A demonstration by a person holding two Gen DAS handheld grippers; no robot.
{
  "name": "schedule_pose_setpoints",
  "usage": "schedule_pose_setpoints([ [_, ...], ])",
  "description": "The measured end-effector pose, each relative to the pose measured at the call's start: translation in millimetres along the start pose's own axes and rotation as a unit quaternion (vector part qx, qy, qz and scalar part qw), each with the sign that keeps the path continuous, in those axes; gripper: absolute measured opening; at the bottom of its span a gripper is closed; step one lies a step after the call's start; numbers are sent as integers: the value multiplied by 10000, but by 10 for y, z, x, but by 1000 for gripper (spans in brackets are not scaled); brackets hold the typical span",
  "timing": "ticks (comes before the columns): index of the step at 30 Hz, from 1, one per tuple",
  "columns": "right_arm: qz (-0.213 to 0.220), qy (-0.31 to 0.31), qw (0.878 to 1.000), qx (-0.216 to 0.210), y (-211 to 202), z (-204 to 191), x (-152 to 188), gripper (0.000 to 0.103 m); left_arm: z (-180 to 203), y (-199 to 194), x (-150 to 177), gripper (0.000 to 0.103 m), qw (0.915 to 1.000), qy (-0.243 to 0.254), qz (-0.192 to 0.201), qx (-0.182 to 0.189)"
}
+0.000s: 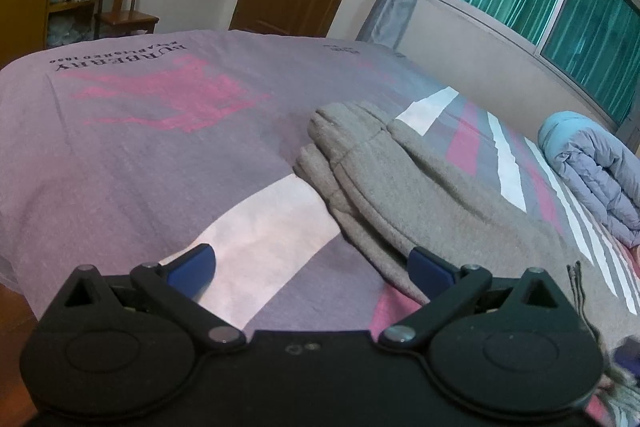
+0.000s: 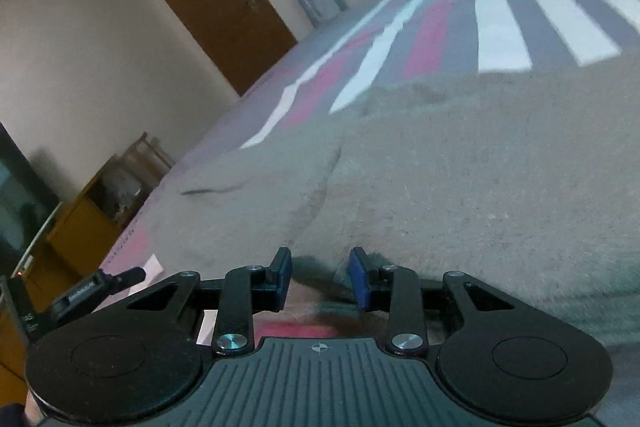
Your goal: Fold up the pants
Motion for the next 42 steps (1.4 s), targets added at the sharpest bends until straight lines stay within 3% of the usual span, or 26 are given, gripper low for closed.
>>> schedule_pose_setpoints([
  [2, 473, 126, 9988, -77, -278, 80, -81, 34, 11, 5, 3, 97, 10000, 7, -10, -4],
  [6, 1517, 92, 9811, 1200, -954, 606, -199, 34, 34, 37, 16, 97, 10000, 21, -52, -33],
  [8, 1253, 234, 9723, 1960, -1037, 955, -145, 34, 60, 53, 24, 97, 10000, 30, -62, -62],
  [9, 714, 400, 9741, 2110, -921, 1127, -63, 33, 75, 59, 29, 97, 10000, 38, -68, -61],
  [10, 353, 374, 9792, 1962, -816, 1204, 13, 33, 92, 54, 26, 97, 10000, 46, -52, -59],
  [15, 1065, 65, 9752, 1939, -961, 1045, -81, 34, 229, -26, -50, 97, 9989, 287, 379, 64],
  [16, 1025, -43, 9740, 2019, -908, 1044, -85, 34, 279, 15, -64, 97, 9984, 408, 377, 55],
  [18, 424, -160, 9742, 2212, -723, 1182, -43, 34, 347, 132, -79, 97, 9981, 555, 278, 54],
  [19, 411, -136, 9751, 2175, -698, 1238, -78, 34, 369, 199, -75, 97, 9980, 593, 192, 67],
  [22, 969, 28, 9735, 2071, -749, 1296, -404, 34, 376, 396, -19, 97, 9981, 607, -107, -19],
  [24, 1176, 178, 9706, 2091, -715, 1395, -617, 34, 367, 429, -30, 97, 9984, 565, -43, -58],
  [27, 431, 359, 9698, 2375, -301, 1673, -682, 34, 335, 447, -87, 97, 9988, 461, 162, -60],
  [28, 413, 291, 9697, 2390, -245, 1681, -697, 34, 318, 484, -93, 97, 9988, 456, 137, -94],
  [32, 1322, 7, 9633, 2336, -371, 1562, -948, 34, 299, 544, -19, 97, 9982, 570, 97, -167],
  [33, 1305, 47, 9629, 2362, -289, 1611, -994, 34, 292, 543, -17, 97, 9983, 554, 100, -169],
  [35, 556, 433, 9712, 2275, 9, 1819, -943, 36, 281, 529, -29, 97, 9986, 500, 93, -152],
  [37, 834, 644, 9701, 2186, -181, 1829, -994, 37, 267, 499, -59, 97, 9991, 402, 78, -58],
  [39, 1262, 175, 9665, 2226, -417, 1636, -1006, 38, 230, 489, -88, 96, 9997, 182, 75, 127],
  [42, 1584, -209, 9630, 2172, -720, 1471, -826, 58, 102, 513, -199, 95, 9966, -422, 61, 700],
])
Point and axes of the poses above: each gripper's, at about its wrist camera, not at the fingertips, and y roughly the way its jaws point, z to its right, x to its underside, the point moved 6 cm from there along y, roughly the way its jaws point, and after that the axes turned 10 degrees about x, right-handed, at the moved point
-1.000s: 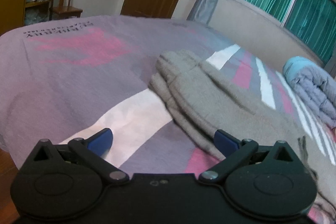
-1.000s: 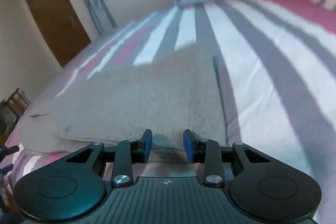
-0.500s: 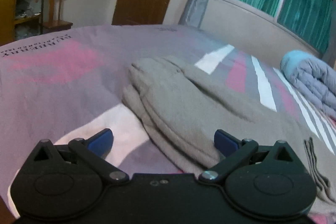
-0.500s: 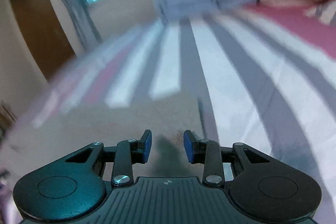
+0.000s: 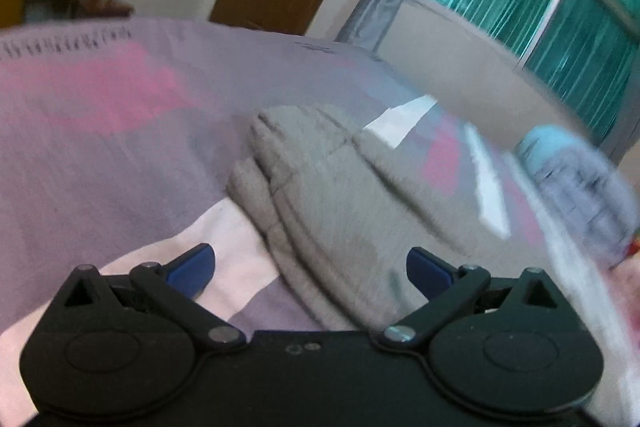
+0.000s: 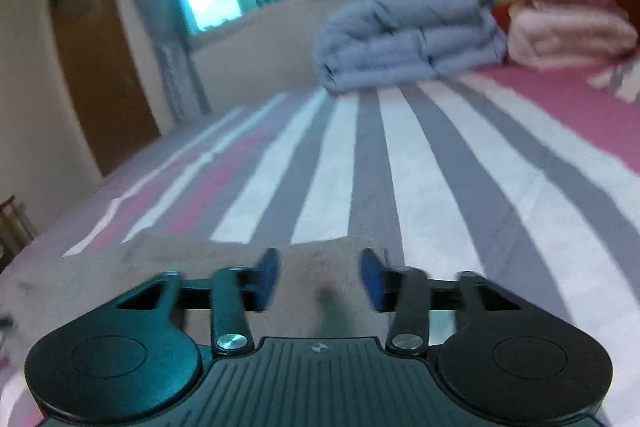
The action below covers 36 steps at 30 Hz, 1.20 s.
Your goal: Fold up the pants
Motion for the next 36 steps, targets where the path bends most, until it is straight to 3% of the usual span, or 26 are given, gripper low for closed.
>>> schedule_pose_setpoints([
  [2, 179, -31, 9998, 101, -192, 128, 83, 59, -124, 50, -85, 95, 9981, -469, -86, 377],
  [5, 171, 471, 9983, 312, -434, 421, 325, 59, -302, 144, -171, 95, 9913, -986, -222, 844],
  [10, 301, 1820, 9803, 701, -834, 878, 357, 59, -363, 280, -207, 96, 9838, -1144, -437, 1308],
  [17, 296, 1896, 9771, 920, -891, 845, 303, 59, -415, 576, -295, 95, 9773, -1311, -267, 1642],
  [18, 287, 1877, 9775, 924, -888, 844, 316, 59, -394, 577, -289, 92, 9782, -1277, -272, 1616],
  [19, 287, 1851, 9778, 939, -943, 839, 414, 59, -376, 543, -274, 76, 9792, -1267, -264, 1562],
  [20, 281, 1817, 9783, 959, -894, 834, 408, 59, -419, 495, -235, 19, 9769, -1398, -276, 1590],
  [21, 260, 1784, 9788, 968, -858, 817, 412, 59, -531, 463, -168, 19, 9685, -1734, -232, 1773],
  [22, 238, 1749, 9795, 972, -783, 816, 414, 59, -632, 418, -97, 19, 9662, -1823, -116, 1817],
  [27, 183, 1666, 9813, 947, -731, 807, 458, 59, -552, 369, -97, 19, 9683, -1719, 179, 1802],
  [31, 237, 1905, 9768, 947, -767, 926, 445, 59, -269, 167, -246, 19, 9631, -1582, 624, 2085],
  [36, 268, 2161, 9705, 1035, -830, 1113, 414, 59, 355, 16, -445, 19, 9684, -777, 620, 2289],
])
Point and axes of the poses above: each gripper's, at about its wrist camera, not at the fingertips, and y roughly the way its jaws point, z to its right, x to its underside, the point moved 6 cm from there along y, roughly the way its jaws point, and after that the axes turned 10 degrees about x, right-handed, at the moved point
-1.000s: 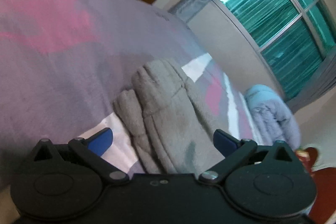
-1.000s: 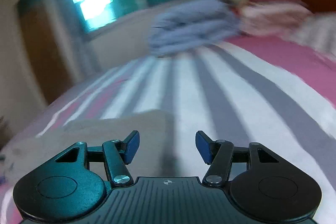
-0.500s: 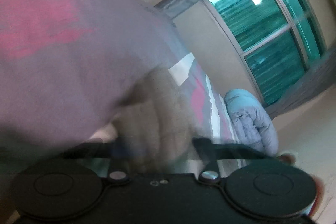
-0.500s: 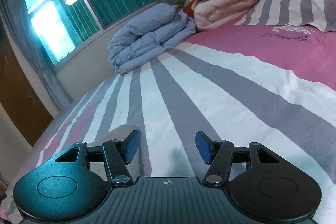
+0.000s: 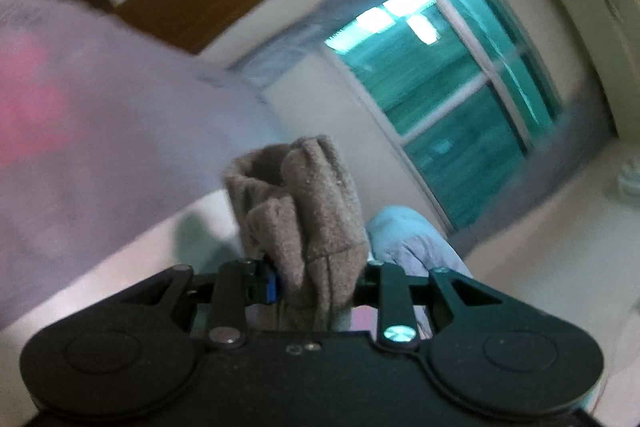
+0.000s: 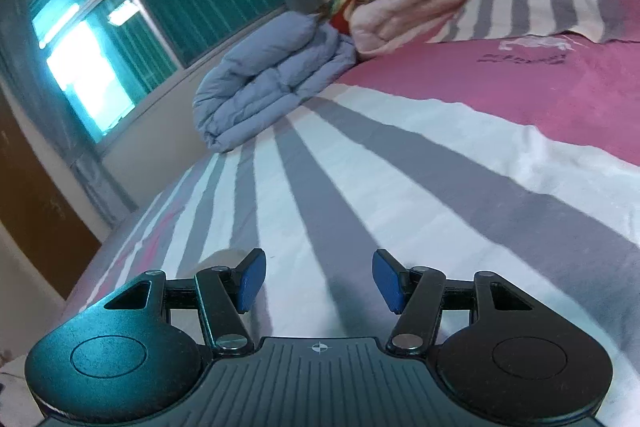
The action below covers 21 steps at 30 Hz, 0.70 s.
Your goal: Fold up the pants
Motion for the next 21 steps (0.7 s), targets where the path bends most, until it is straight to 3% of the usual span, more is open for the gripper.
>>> schedule_pose_setpoints([
  [5, 156, -136, 9997, -129, -97, 33, -173, 59, 833, 413, 224, 20, 9946, 908, -355, 348],
  [9, 217, -13, 9995, -246, -179, 153, -230, 59, 1456, 841, 710, 20, 9810, 1612, -815, 711],
  [16, 135, 593, 9981, -91, -199, 458, -211, 59, 2175, 1537, 2149, 19, 9372, 2537, -2058, 1226],
  [21, 161, 832, 9964, -28, -213, 611, -272, 59, 2301, 1680, 3039, 20, 9018, 3317, -2571, 1030],
])
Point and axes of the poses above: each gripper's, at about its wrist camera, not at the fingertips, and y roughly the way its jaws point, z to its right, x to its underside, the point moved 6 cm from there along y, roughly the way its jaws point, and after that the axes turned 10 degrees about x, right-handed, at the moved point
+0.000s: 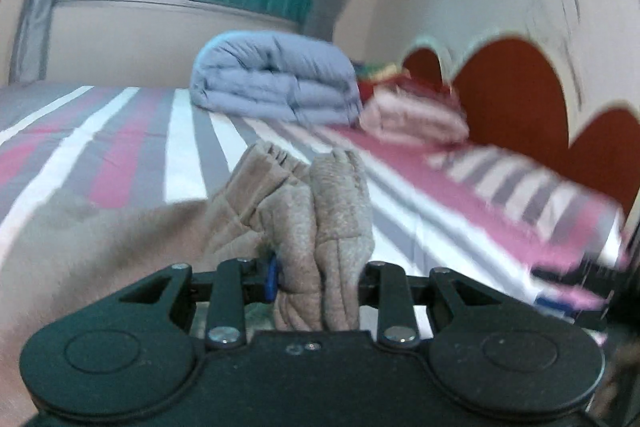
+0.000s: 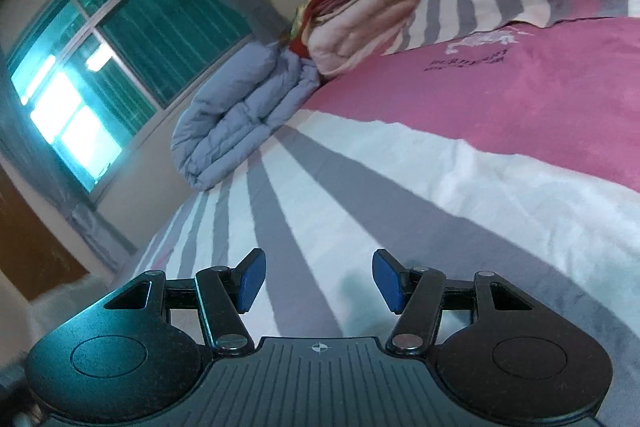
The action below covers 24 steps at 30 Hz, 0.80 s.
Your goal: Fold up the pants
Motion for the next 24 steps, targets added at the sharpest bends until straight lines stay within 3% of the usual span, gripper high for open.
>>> schedule_pose_setpoints([
  [3, -13, 125, 9999, 59, 9, 84, -37, 59, 161, 127, 164, 20, 9987, 414, -212, -211],
  [7, -151, 232, 9995, 147, 74, 144, -23, 59, 255, 165, 286, 23, 9973, 543, -340, -362],
  [8, -177, 228, 9995, 162, 87, 143, -18, 59, 286, 163, 250, 30, 9974, 529, -344, -356],
  [9, -195, 215, 9994, 172, 95, 141, -15, 59, 311, 190, 191, 49, 9975, 533, -358, -300],
  [11, -204, 177, 9995, 173, 94, 132, -7, 59, 358, 68, 170, 76, 9989, 352, -201, 217],
  [15, -158, 162, 9995, 211, 49, 136, 0, 59, 434, -56, 178, 65, 9991, 252, -197, 270],
  [18, -92, 169, 9996, 187, 4, 139, -17, 59, 270, -396, 77, 66, 9995, 52, 257, 203],
  [21, -42, 100, 9999, -29, -48, 75, -27, 59, -79, -814, 45, 71, 9986, -5, 478, -229],
  [24, -34, -124, 9992, -380, -91, -83, 14, 59, -614, -1309, 140, 74, 9929, -211, 536, -1043],
])
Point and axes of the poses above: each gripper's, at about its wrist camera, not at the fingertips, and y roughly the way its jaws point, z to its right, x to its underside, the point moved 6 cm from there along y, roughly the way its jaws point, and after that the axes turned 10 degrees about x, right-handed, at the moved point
